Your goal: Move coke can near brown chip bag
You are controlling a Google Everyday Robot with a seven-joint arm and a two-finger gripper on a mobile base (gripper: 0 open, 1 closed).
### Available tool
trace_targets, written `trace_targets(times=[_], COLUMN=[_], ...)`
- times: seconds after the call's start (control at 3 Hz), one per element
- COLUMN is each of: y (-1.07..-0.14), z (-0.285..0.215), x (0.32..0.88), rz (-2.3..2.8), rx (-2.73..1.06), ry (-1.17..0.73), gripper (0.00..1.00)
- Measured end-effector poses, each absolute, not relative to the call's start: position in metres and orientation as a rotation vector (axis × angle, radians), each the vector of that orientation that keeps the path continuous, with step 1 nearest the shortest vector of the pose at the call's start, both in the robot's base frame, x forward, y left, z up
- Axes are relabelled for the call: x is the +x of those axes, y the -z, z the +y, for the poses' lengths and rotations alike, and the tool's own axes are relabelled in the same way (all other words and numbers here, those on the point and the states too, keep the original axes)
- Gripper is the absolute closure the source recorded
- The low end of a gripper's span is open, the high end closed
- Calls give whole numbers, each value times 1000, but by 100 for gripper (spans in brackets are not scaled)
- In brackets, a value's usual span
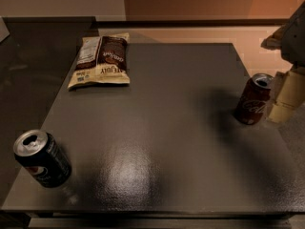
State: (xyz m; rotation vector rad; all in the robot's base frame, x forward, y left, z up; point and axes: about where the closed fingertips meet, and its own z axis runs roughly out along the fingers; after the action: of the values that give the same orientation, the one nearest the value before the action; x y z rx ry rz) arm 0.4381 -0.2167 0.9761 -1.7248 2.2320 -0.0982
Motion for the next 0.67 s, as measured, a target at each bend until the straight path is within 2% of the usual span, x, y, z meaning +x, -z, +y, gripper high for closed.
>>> trace_targets(times=[0.67], y=[-973], z=[-230], x=[460], rz=[2226], rx=[-1686], ry=[114], gripper=[0])
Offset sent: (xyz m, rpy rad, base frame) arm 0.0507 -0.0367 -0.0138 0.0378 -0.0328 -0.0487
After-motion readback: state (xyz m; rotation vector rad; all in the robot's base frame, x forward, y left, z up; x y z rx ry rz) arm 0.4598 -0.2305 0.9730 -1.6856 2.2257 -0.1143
